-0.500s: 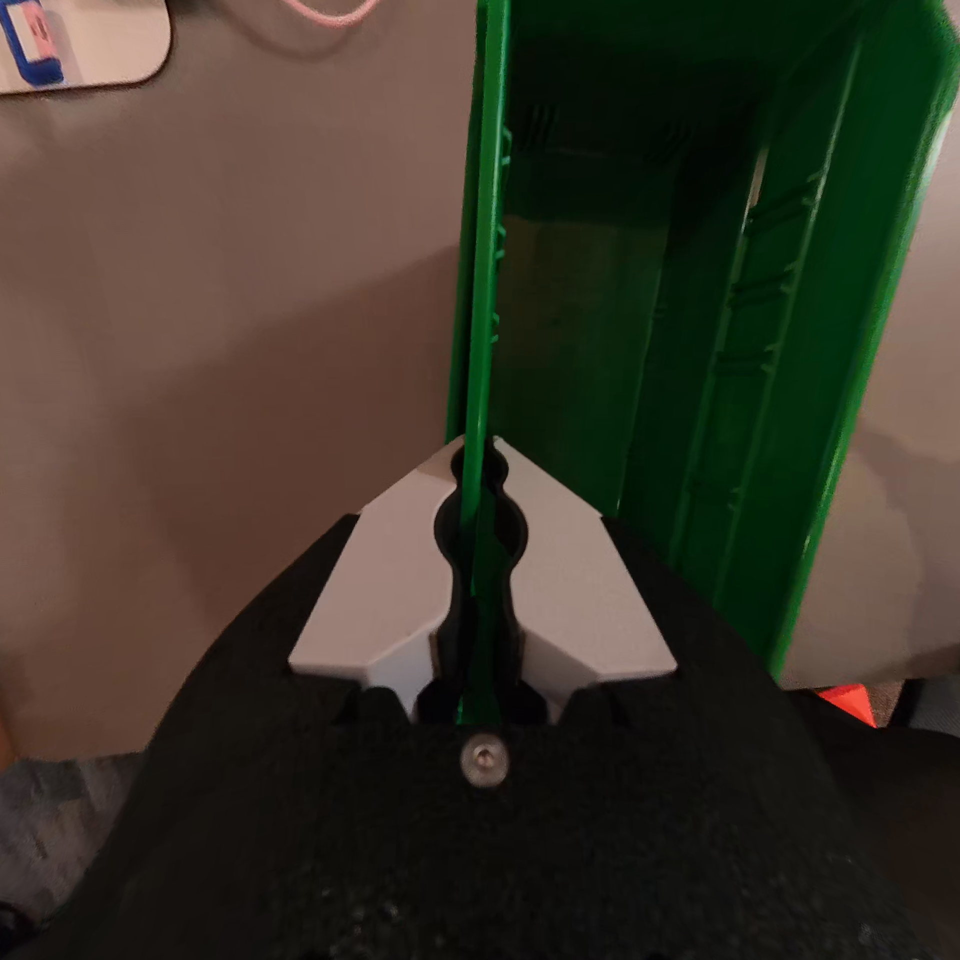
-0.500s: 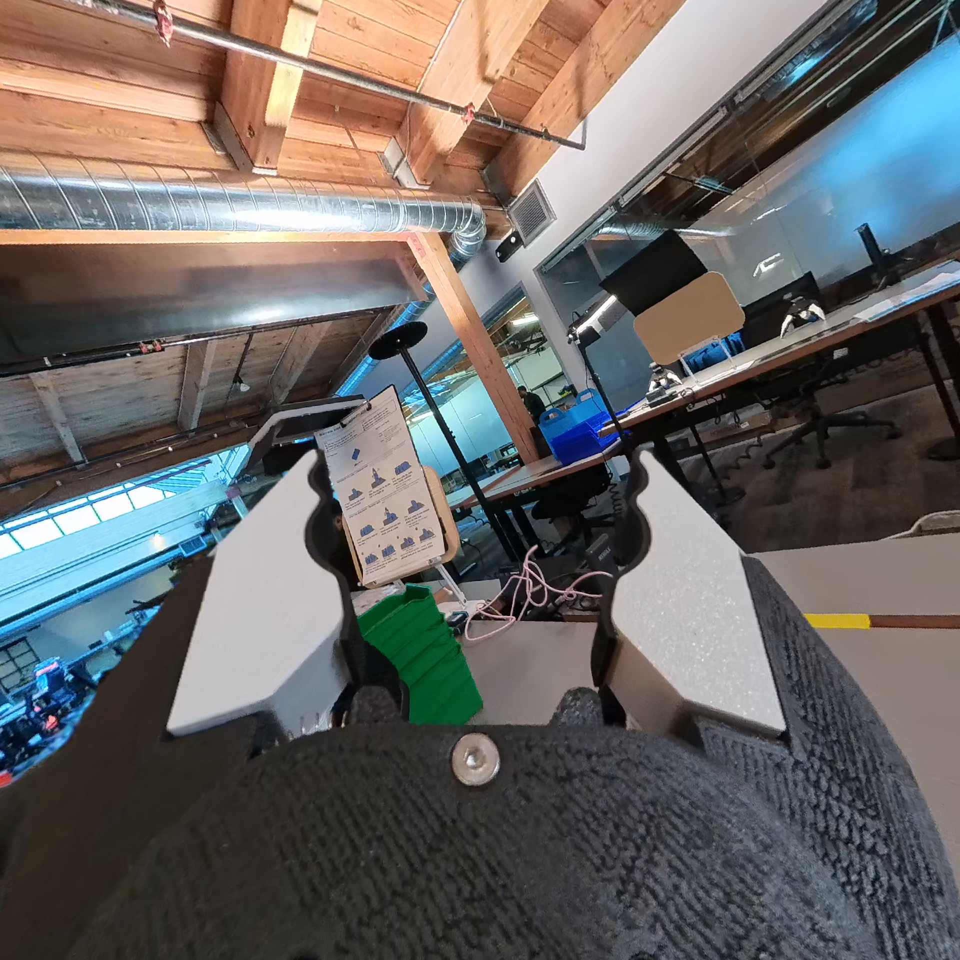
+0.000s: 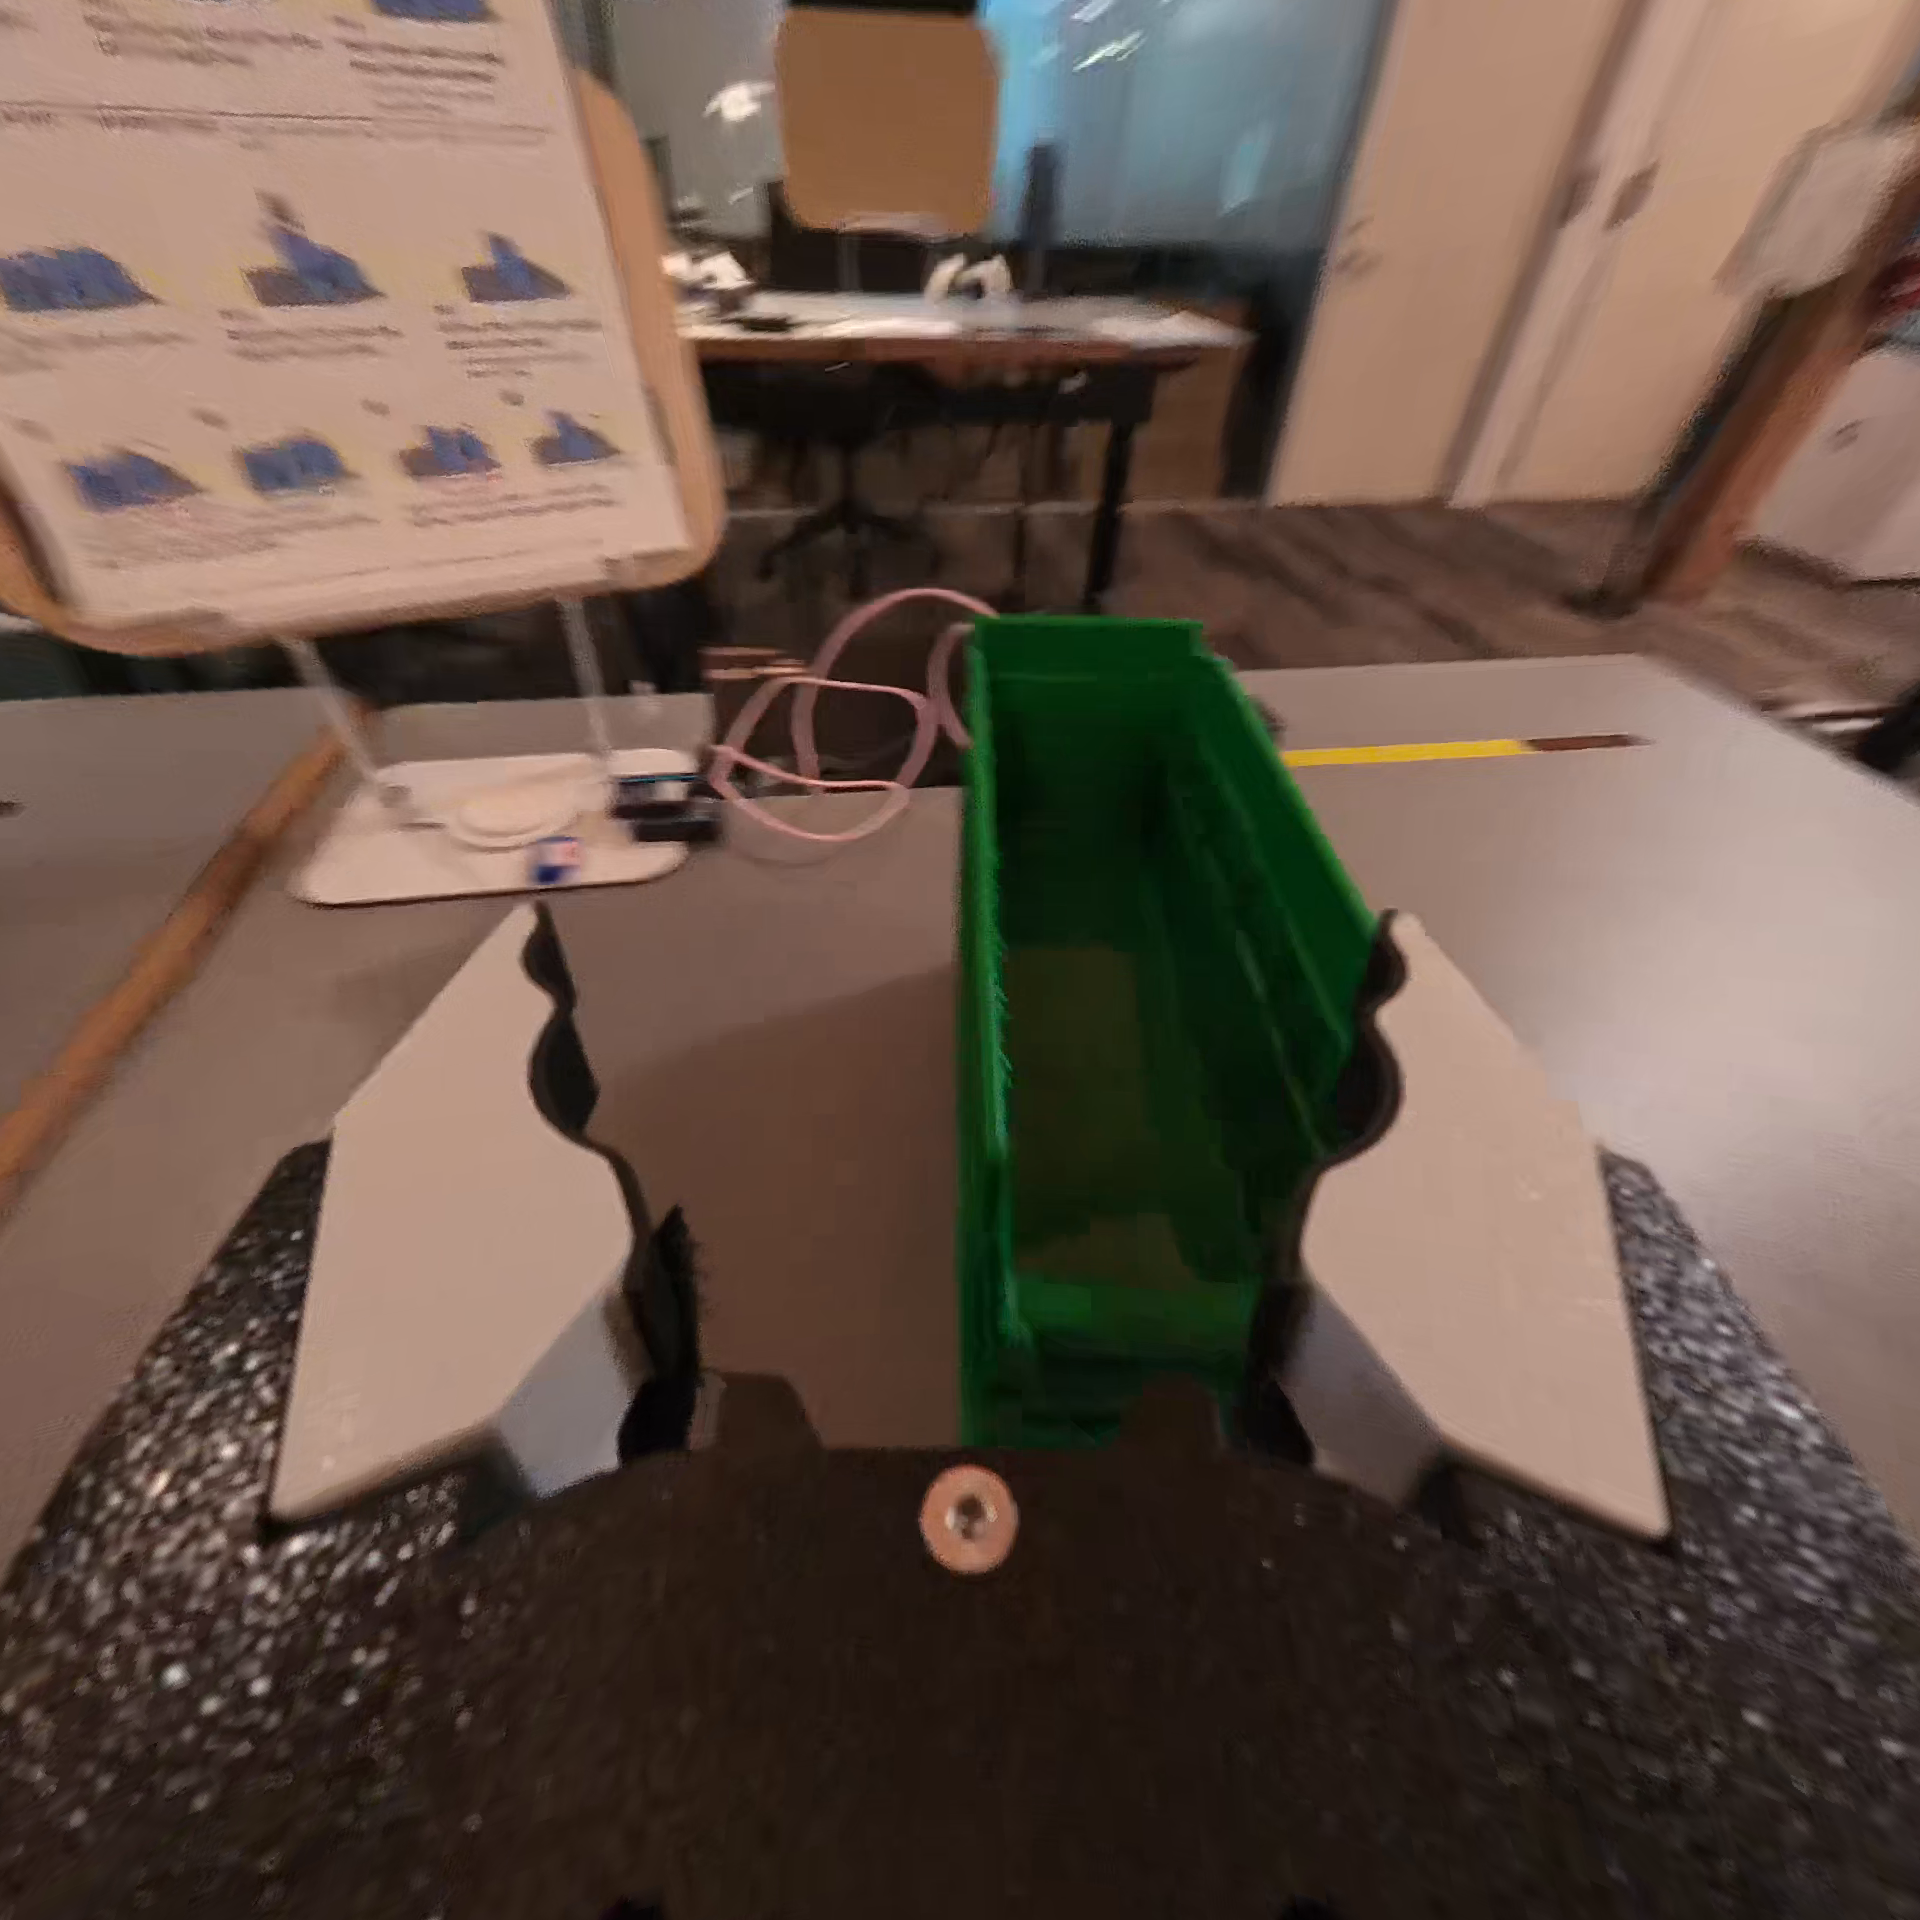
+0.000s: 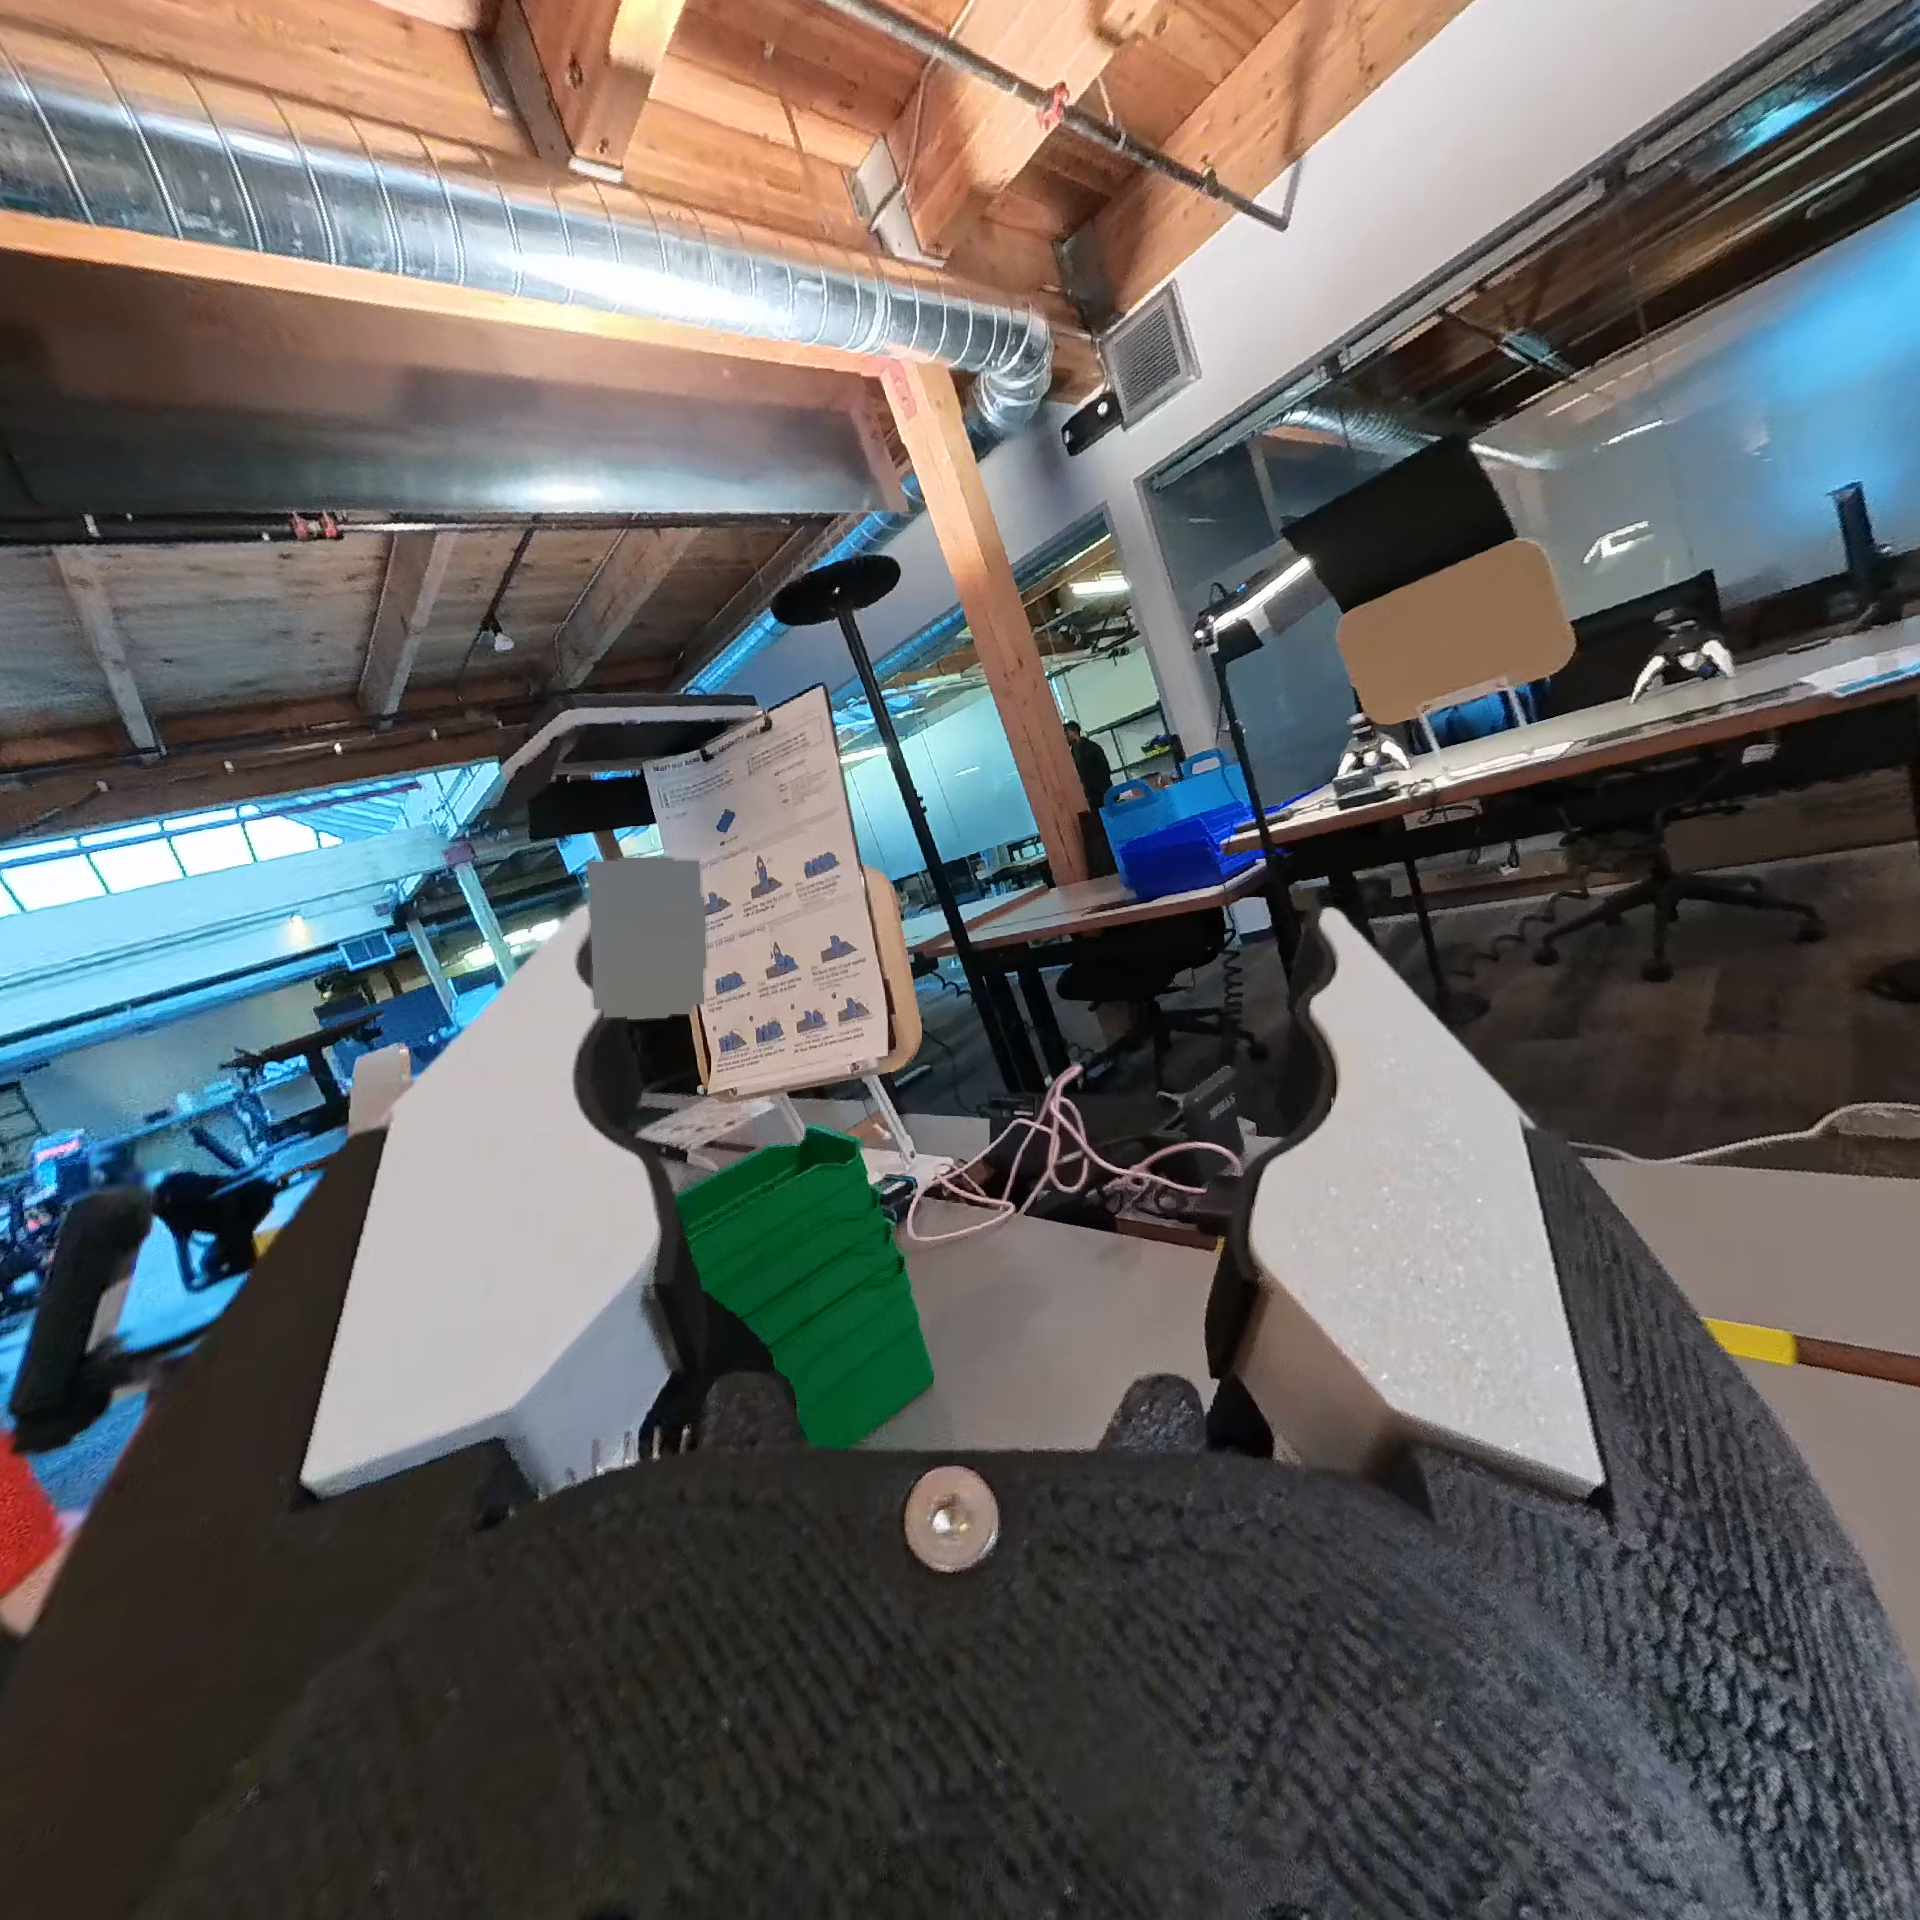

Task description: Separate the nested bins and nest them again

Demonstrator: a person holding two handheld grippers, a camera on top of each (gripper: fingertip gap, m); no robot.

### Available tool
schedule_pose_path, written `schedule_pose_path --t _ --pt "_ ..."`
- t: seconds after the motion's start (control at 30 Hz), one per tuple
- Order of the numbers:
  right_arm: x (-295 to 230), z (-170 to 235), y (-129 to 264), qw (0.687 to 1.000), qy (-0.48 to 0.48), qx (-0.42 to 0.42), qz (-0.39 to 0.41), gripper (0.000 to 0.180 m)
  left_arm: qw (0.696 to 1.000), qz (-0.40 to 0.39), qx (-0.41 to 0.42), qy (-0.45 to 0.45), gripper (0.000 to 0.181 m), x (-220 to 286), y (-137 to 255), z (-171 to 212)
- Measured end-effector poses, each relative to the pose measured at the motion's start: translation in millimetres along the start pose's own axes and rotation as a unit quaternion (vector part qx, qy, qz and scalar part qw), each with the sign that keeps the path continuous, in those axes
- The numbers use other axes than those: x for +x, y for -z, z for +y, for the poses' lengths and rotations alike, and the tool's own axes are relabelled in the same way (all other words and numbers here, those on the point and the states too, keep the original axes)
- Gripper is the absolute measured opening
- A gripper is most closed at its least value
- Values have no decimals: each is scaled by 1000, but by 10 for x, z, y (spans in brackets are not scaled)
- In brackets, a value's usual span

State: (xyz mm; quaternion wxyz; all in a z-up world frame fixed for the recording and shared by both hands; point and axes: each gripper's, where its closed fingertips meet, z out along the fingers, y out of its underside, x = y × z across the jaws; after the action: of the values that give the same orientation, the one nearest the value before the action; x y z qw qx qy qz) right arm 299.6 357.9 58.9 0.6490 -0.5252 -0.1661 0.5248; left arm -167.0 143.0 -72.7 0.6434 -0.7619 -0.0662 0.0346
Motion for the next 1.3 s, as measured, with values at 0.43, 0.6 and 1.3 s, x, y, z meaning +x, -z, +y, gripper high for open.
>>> schedule_pose_path --t 0.43,0.6,1.3 --pt "-317 461 -410 994 63 -94 9 126 981 174 -73 37 102 563 12 1492" --pt "-339 498 -430 989 96 -104 39 125 980 178 -74 40 102 747 -189 1471" --pt "-2026 1882 -1192 937 40 -302 -174 130 971 239 -8 23 137 -122 -294 772"
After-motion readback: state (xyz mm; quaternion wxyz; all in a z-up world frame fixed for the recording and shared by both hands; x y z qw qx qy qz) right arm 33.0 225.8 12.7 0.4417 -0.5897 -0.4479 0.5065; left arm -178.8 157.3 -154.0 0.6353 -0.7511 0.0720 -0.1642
